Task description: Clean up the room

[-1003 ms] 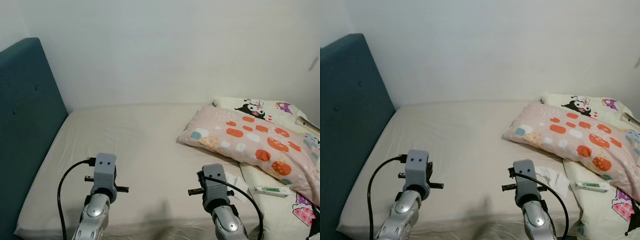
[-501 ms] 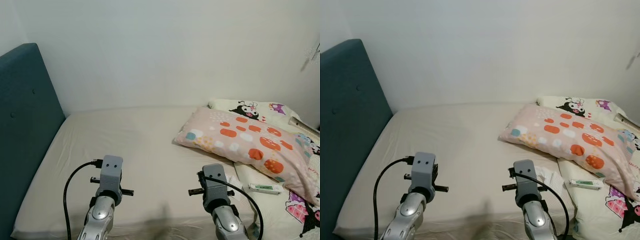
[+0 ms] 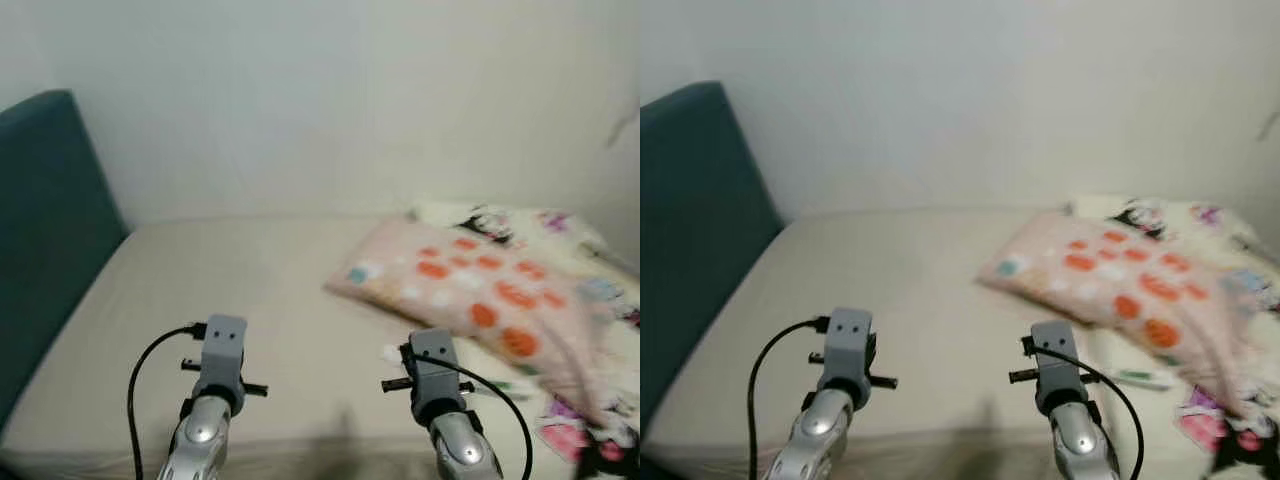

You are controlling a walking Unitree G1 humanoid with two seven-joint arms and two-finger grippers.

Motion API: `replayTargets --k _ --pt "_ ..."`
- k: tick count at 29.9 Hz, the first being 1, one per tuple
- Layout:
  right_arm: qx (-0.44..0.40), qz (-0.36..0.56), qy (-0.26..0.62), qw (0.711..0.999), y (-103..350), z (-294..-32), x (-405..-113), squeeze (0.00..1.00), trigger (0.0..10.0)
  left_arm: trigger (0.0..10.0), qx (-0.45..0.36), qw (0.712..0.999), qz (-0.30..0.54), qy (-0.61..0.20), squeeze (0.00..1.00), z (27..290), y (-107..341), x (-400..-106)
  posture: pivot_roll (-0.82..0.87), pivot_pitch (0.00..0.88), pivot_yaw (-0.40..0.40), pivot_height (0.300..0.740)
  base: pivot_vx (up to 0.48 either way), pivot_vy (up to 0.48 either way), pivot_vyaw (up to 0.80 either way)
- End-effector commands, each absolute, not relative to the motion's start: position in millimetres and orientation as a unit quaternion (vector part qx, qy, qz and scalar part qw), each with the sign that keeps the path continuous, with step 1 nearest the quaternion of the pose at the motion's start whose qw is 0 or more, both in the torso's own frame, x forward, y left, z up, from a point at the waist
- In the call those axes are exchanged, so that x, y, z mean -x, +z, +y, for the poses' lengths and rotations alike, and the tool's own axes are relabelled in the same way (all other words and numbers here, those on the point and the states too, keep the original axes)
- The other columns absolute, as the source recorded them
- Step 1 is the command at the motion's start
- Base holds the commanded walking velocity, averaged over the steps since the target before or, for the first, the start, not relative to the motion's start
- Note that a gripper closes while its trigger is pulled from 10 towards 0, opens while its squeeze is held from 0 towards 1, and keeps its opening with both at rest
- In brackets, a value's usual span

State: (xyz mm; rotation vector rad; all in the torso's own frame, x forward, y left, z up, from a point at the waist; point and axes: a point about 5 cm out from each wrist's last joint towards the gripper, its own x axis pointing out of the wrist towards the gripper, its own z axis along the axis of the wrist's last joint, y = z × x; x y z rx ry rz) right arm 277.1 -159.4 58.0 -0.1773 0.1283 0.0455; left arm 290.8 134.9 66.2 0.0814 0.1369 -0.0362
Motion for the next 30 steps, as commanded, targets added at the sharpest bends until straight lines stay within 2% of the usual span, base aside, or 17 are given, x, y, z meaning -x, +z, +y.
replayTargets --k 1,5,8,21,26,30 --pt "0.088 0.072 0.025 0.993 54.3 -158.4 -274.4 0.0 10.0 10.0 -0.045 0.996 0.081 -0.02 0.0 135.8 63.0 -289.2 0.0 0.031 -0.018 0.74 0.0 -0.48 0.0" --pt "0.089 0.072 0.024 0.993 54.4 -158.9 -274.4 0.0 10.0 10.0 -0.047 0.995 0.085 -0.023 0.0 136.2 62.6 -289.4 0.0 0.03 -0.015 0.74 0.0 -0.429 0.0" --pt "0.089 0.072 0.022 0.993 54.4 -159.4 -274.5 0.0 10.0 10.0 -0.04 0.994 0.101 -0.03 0.0 135.9 60.3 -290.2 0.0 0.029 -0.014 0.74 0.0 0.0 0.0" --pt "0.088 0.072 0.019 0.993 53.8 -159.6 -273.0 0.0 10.0 10.0 -0.054 0.992 0.107 -0.046 0.0 134.8 60.0 -290.8 -0.01 0.027 -0.006 0.74 0.0 0.474 0.0" --pt "0.088 0.072 0.017 0.993 53.8 -160.4 -273.0 0.0 10.0 10.0 -0.065 0.991 0.111 -0.036 0.0 135.2 59.8 -292.4 -0.01 0.026 -0.004 0.74 0.0 0.0 0.0" --pt "0.087 0.073 0.016 0.993 54.2 -160.6 -273.8 0.0 10.0 10.0 -0.038 0.993 0.104 -0.029 0.0 133.4 62.6 -295.2 -0.01 0.029 -0.004 0.74 0.0 0.0 0.0"
